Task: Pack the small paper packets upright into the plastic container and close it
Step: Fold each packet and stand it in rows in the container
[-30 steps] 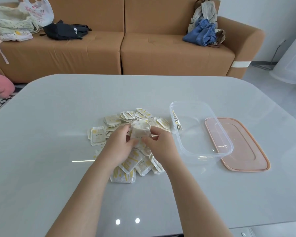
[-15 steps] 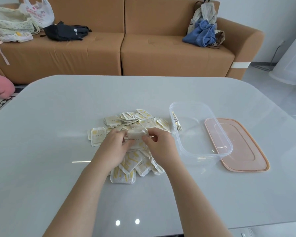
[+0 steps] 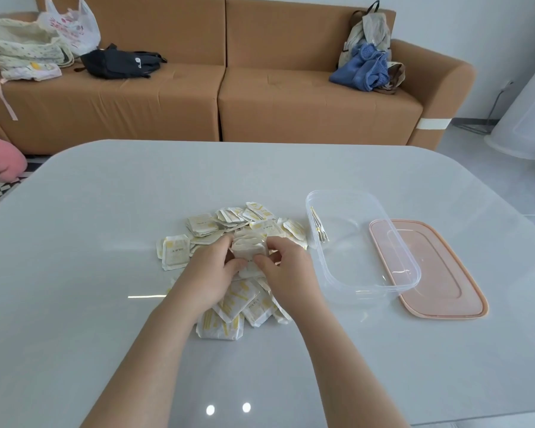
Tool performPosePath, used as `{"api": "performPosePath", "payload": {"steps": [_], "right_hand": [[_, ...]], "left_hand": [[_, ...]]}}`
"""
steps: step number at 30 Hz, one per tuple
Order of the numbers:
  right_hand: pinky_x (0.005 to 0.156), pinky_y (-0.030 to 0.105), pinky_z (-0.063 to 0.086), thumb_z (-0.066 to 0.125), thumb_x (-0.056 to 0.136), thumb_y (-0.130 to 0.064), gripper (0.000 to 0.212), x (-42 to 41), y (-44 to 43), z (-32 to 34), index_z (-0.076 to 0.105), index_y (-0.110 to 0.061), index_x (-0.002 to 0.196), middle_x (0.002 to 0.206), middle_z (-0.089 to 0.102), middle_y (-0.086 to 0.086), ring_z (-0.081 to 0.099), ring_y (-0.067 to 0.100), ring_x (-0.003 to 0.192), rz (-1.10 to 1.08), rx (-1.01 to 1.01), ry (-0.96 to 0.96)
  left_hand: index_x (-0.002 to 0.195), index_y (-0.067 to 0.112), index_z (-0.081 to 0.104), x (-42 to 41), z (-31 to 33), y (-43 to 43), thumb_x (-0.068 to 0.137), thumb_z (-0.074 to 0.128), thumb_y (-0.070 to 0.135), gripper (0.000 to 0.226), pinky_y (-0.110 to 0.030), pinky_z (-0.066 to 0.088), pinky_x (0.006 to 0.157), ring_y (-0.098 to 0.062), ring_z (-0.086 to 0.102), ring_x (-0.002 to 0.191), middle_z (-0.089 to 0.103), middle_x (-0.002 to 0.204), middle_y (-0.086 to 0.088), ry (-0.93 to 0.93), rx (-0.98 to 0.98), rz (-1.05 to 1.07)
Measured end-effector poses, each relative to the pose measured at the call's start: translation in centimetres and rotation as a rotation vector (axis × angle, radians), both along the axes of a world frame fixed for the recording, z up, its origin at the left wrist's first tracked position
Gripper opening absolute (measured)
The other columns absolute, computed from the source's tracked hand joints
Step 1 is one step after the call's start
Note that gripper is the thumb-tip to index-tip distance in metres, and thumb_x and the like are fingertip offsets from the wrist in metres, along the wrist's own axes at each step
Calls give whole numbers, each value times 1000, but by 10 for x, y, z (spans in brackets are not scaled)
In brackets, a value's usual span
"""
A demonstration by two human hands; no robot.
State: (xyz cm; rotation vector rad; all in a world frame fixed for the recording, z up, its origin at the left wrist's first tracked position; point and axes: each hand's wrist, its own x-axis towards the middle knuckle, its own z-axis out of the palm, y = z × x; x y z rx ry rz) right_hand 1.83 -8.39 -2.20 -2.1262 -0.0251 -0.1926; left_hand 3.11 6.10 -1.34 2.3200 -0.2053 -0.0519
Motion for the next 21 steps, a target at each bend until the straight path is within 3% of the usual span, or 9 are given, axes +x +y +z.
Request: {"api": "performPosePath", "payload": {"steps": [2, 5, 8, 12, 15, 18, 21], "right_hand": [[61, 23, 36, 62, 87, -14, 17, -3, 0, 7, 55, -11, 72, 73, 53, 1, 49, 19, 69, -14, -40, -63], [62, 14, 35, 61, 89, -19, 6, -7, -9, 31, 64, -15, 85, 80, 56, -4, 48, 11, 70, -90, -69, -205], [69, 29, 39, 59, 90, -24, 12, 3, -42, 48, 66, -14, 90, 84, 62, -1, 52, 16, 77, -239, -120, -297], [69, 34, 39, 51, 90, -26, 21, 42, -98, 48, 62, -8, 93, 94, 64, 11, 53, 31, 82, -423, -412, -77], [72, 34, 36, 40, 93, -28, 28, 64, -116, 38, 58, -7, 89, 92, 56, 14, 48, 34, 81, -463, -626, 119], [72, 34, 37, 34, 97, -33, 40, 79, -117, 23, 62, -4, 95, 92, 53, 12, 55, 36, 87, -432, -737, 172], [72, 32, 36, 32, 100, -34, 42, 88, -111, 14, 63, -4, 101, 104, 57, 14, 59, 36, 95, -384, -814, 195]], "left_hand": [[97, 32, 57, 1, 3, 0, 92, 61, 22, 12, -20, 41, 58, -4, 55, 64, 58, 74, 11, -7, -99, 14], [102, 34, 60, 3, 7, 2, 88, 66, 26, 17, -16, 45, 53, 0, 51, 56, 60, 79, 5, 17, -254, 44], [112, 32, 58, 6, 6, 5, 87, 67, 27, 27, -16, 43, 57, 3, 52, 54, 60, 83, 9, 45, -201, 80], [108, 29, 62, 4, 4, 3, 91, 61, 25, 18, -15, 43, 56, -7, 57, 63, 59, 86, 13, 35, -145, 110], [104, 32, 62, 5, 5, 2, 91, 60, 26, 15, -19, 46, 66, -10, 62, 77, 61, 90, 14, 23, -122, 125], [101, 32, 64, 7, 3, 2, 91, 59, 24, 13, -16, 44, 67, -4, 60, 78, 63, 90, 13, 14, -113, 140], [102, 30, 65, 9, 2, 1, 91, 59, 23, 14, -14, 41, 64, 1, 58, 76, 64, 89, 13, 13, -113, 149]]}}
